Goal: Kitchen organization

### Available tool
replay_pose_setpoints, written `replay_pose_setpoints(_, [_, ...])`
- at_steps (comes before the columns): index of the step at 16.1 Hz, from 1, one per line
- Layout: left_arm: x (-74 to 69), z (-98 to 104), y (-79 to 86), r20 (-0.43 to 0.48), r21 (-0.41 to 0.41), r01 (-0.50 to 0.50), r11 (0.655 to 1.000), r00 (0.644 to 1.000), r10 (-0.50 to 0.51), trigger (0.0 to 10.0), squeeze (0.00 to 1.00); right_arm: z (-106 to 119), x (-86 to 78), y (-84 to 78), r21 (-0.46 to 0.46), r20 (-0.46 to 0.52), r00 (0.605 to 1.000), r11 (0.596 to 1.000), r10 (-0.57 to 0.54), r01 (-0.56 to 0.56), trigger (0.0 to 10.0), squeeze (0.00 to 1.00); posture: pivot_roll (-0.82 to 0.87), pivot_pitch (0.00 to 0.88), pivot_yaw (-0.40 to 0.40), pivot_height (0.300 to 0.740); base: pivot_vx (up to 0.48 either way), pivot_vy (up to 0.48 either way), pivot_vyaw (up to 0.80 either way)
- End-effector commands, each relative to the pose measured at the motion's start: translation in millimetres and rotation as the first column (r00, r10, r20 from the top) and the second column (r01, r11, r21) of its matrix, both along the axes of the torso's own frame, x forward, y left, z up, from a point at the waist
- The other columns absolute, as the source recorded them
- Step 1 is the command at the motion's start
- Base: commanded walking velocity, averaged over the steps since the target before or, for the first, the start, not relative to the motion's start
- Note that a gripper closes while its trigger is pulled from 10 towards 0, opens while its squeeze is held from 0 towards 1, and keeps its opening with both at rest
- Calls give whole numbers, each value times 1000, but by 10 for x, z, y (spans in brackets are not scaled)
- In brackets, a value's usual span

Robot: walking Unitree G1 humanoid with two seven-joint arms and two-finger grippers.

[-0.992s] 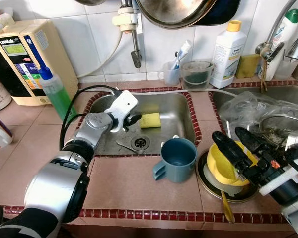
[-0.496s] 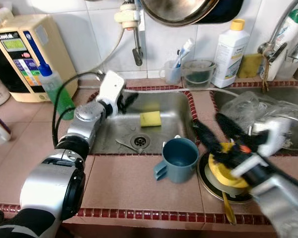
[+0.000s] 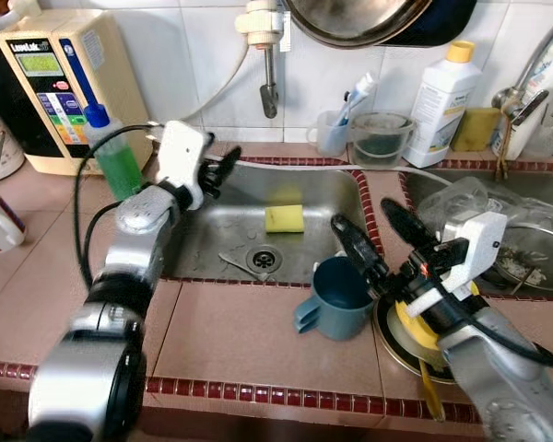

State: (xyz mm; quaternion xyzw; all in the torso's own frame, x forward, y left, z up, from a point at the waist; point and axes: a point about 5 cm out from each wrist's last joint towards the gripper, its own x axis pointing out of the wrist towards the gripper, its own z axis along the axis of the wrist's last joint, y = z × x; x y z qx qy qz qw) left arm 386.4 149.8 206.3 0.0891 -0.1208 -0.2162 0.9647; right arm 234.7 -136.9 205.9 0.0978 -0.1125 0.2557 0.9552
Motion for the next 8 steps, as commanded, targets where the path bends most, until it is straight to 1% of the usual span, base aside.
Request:
replay_pose_setpoints(1, [-43,51,16,31,-52,-27,998,999,28,10000,0,38,28,11,-13,54,998,999,-45,45,10000,0,-92,0,43,740,0,0,0])
replay_pose_setpoints(2, [-76,55,22,43,-77,-42,996,998,45,10000,0,44,36,29,-15,70,996,998,-55,57,10000,0,-91,0,42,740,0,0,0])
replay_pose_setpoints(3, [-146,66,26,48,-113,-58,992,997,64,10000,0,48,59,39,-26,102,990,995,-94,97,10000,0,-87,0,35,740,0,0,0])
replay_pose_setpoints(6, [-252,84,11,67,-117,-51,992,996,59,10000,0,39,99,6,-24,106,984,989,-142,145,10000,0,-81,0,27,740,0,0,0])
replay_pose_setpoints(7, [-325,91,-6,86,-101,-38,994,995,46,10000,0,19,111,-10,-32,101,982,986,-160,164,10000,0,-80,0,25,740,0,0,0])
replay_pose_setpoints(8, [-382,67,-22,82,-96,-23,995,996,31,10000,0,-8,114,-18,-39,99,981,984,-169,173,10000,0,-78,0,22,740,0,0,0])
